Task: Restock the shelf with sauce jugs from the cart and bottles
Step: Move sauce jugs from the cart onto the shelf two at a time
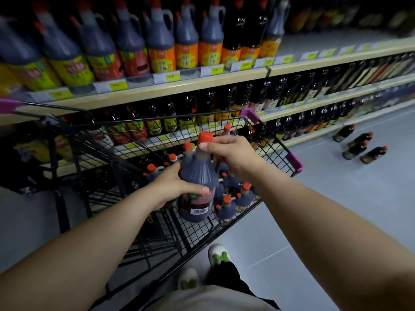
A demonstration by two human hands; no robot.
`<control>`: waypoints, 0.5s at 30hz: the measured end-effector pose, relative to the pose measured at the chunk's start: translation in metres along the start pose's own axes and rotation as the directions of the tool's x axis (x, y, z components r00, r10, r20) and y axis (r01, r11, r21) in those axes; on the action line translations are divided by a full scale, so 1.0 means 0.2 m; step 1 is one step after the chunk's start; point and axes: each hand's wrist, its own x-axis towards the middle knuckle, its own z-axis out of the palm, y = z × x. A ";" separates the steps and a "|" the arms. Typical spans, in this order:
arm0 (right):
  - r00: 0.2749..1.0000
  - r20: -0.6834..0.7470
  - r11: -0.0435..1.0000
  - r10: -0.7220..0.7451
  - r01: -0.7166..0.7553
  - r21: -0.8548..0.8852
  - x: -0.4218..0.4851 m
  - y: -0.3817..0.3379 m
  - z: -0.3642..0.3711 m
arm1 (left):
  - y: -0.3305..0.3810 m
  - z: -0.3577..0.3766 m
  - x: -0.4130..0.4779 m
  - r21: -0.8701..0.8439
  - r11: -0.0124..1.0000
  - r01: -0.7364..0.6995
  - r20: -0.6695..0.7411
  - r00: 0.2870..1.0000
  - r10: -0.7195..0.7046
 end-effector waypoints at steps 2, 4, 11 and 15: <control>0.998 -0.054 1.000 -0.010 0.009 -0.020 -0.02 0.02 -0.01 | -0.01 0.00 0.01 -0.066 0.998 0.008 -0.031 0.999 -0.010; 0.995 -0.087 0.999 0.040 -0.042 -0.023 -0.04 0.07 -0.02 | -0.02 0.01 0.02 -0.123 0.991 0.045 -0.066 0.996 -0.053; 0.969 0.066 0.958 0.237 -0.222 -0.184 -0.20 0.33 0.04 | 0.03 0.07 0.11 -0.204 0.968 0.148 -0.226 0.955 -0.193; 0.994 -0.014 0.949 0.108 -0.107 -0.295 -0.18 0.42 0.07 | 0.10 0.15 0.18 -0.243 0.951 0.188 -0.257 0.933 -0.250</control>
